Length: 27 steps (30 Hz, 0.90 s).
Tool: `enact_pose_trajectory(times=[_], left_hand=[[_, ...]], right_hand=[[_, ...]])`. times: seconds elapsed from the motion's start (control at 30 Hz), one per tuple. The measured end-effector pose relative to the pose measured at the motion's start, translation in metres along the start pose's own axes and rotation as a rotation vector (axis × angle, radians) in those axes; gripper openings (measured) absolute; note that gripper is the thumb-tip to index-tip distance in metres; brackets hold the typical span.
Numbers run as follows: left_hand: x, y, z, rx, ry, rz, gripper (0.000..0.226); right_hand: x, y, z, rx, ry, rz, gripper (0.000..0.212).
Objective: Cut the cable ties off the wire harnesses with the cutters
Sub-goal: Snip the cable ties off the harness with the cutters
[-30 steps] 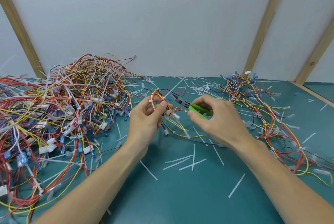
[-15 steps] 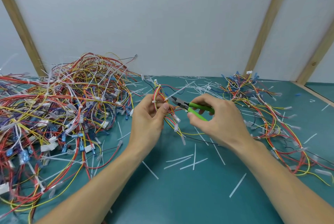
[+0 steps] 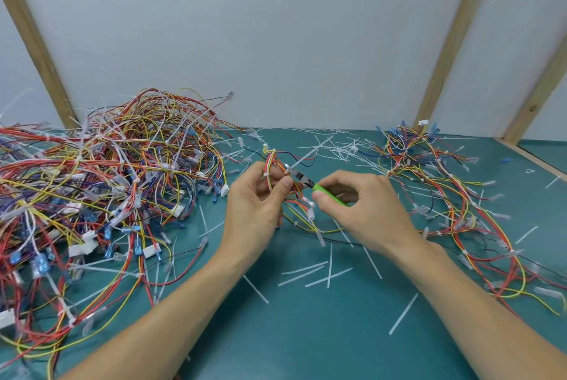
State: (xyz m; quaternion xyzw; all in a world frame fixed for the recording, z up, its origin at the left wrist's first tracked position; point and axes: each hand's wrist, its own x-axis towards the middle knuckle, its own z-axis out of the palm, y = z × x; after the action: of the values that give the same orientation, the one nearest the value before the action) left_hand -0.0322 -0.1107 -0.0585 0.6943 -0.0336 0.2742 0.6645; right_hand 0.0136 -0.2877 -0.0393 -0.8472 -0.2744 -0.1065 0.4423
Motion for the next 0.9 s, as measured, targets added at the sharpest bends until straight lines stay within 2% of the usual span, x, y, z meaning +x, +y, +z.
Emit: enact_pose_trajectory(times=[0.23, 0.9], left_hand=[[0.0006, -0.0057, -0.0003, 0.019, -0.006, -0.02, 0.012], [-0.0015, -0.0048, 0.0024, 0.013, -0.048, 0.026, 0.019]], right_hand=[[0.0002, 0.0014, -0.0008, 0.04, -0.043, 0.031, 0.038], [0.0001, 0.004, -0.0037, 0.022, -0.031, 0.049, 0.041]])
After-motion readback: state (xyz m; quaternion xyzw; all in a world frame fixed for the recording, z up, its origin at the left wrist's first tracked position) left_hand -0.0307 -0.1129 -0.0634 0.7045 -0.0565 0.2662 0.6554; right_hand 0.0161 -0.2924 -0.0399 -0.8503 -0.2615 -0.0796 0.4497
